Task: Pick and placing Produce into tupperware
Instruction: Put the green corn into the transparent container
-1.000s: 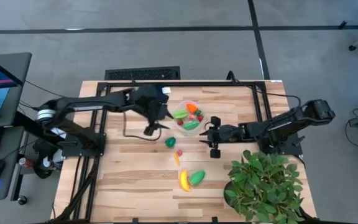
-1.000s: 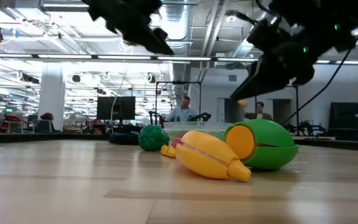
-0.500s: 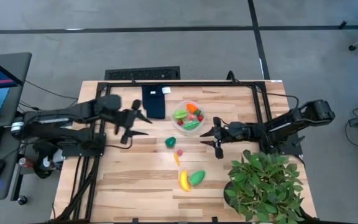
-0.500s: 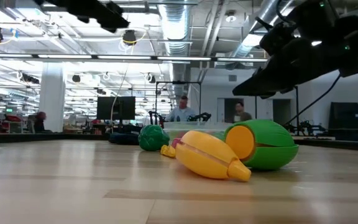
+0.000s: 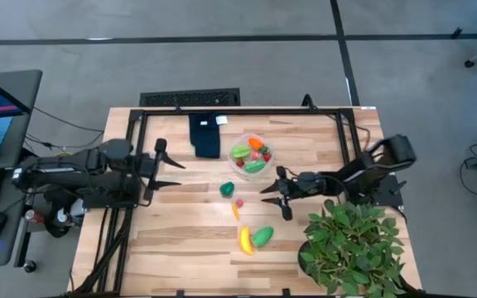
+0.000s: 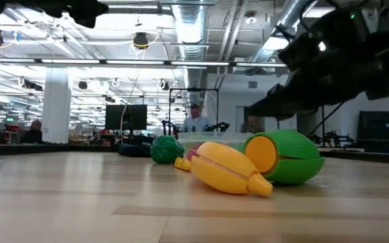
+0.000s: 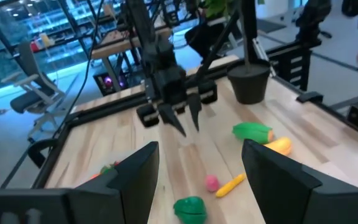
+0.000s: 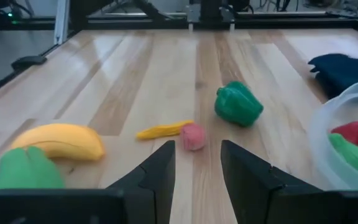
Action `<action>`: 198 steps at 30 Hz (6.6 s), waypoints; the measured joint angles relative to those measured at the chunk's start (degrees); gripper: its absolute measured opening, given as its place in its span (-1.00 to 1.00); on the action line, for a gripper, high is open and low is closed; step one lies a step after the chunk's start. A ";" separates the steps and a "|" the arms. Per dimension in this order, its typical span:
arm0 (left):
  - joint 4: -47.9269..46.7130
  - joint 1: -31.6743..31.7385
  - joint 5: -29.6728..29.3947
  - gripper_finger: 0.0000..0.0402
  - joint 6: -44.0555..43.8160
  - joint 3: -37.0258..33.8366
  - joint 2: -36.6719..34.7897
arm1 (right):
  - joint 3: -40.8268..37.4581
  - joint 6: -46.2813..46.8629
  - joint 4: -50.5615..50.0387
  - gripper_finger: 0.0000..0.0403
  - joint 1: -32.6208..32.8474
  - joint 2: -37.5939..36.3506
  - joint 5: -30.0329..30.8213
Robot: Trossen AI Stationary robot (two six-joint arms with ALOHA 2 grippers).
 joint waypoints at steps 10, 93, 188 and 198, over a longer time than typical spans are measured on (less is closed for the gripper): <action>-0.13 -5.02 -4.55 0.11 -1.18 -0.41 -1.75 | 3.22 2.83 9.95 -0.40 -0.83 13.31 -7.54; 2.27 -6.61 -11.78 0.11 -7.10 -0.39 -1.59 | 10.84 2.44 -3.85 0.43 7.63 12.48 -23.44; 2.38 -6.76 -11.09 0.11 -7.19 -0.39 1.41 | 16.90 0.77 -22.65 0.08 3.99 7.30 -28.38; 2.38 -6.76 -9.97 0.11 -6.80 -0.39 1.40 | 16.96 -3.80 -34.18 0.09 -1.11 -4.75 -28.17</action>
